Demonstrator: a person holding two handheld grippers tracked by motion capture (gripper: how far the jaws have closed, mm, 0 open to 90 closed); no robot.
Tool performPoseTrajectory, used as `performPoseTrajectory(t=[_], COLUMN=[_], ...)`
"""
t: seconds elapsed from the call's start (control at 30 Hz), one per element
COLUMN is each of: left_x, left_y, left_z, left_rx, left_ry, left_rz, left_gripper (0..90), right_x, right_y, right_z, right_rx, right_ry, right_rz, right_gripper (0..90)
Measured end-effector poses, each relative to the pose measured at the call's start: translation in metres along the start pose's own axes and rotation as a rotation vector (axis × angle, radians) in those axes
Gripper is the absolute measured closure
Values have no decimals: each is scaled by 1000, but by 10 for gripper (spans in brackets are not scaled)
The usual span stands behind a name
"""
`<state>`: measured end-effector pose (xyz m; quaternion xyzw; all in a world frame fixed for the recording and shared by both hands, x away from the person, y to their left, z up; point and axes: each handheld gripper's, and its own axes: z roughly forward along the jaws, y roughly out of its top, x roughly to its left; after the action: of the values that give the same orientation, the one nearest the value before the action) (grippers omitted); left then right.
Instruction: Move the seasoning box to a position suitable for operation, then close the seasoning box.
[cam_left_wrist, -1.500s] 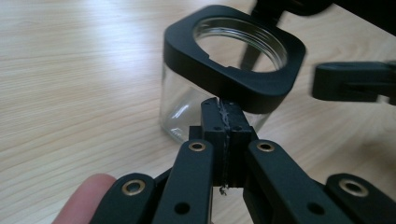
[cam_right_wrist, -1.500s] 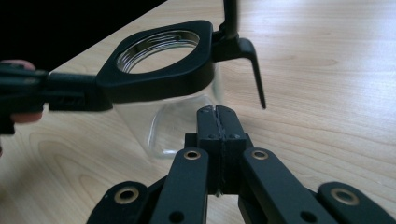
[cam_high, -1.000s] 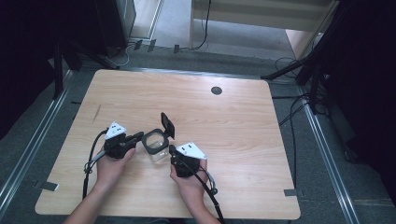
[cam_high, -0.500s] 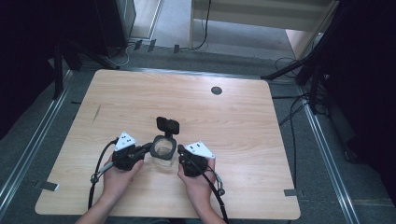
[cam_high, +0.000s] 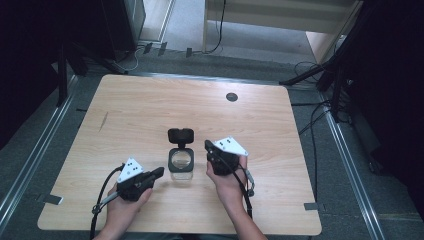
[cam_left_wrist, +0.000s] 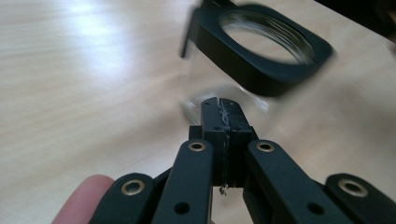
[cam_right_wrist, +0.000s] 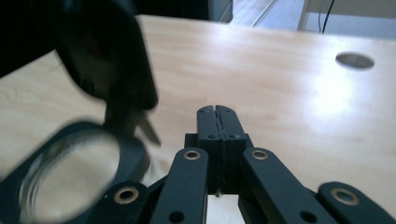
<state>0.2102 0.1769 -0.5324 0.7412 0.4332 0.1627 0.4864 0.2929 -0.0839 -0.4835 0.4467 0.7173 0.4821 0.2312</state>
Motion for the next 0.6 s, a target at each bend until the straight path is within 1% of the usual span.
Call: performPoseTrajectory(t=[0.03,0.07,0.1,0.13,0.17,0.2,0.23,0.27,0.3,0.33,0.37,0.43,0.53,0.6], left_x=[-4,-4,-11,-13,-13,-16,-16,-17,-17,-17,-17,-19,-21,-21], left_y=[-3,-3,-7,-9,-9,-11,-11,-10,-8,-8,-7,-7,-6,-6], left_z=[0,0,4,7,7,15,15,18,22,22,25,29,32,33], left_rx=[-4,-4,-18,-19,-19,-16,-16,-9,-10,-10,-3,10,13,13], left_ry=[-15,-15,-61,-89,-89,-129,-129,-129,-121,-121,-124,-117,-114,-112], left_rz=[17,17,62,86,86,134,134,137,147,147,148,148,153,154], left_gripper=[900,900,900,900,900,899,894,894,893,895,895,900,900,900], right_x=[0,0,0,0,0,0,0,1,2,2,4,7,12,13], right_y=[7,14,20,26,26,39,39,44,55,55,59,65,68,66], right_z=[2,4,7,10,10,15,15,17,20,20,22,26,33,30], right_rx=[-2,-7,-11,-18,-18,-28,-28,-32,-45,-45,-45,-38,-5,-2], right_ry=[6,19,30,43,43,84,84,99,127,127,143,167,219,236], right_rz=[3,10,18,27,27,54,54,66,81,81,93,94,93,95], right_gripper=[900,900,900,900,900,900,900,900,900,900,900,900,900,900])
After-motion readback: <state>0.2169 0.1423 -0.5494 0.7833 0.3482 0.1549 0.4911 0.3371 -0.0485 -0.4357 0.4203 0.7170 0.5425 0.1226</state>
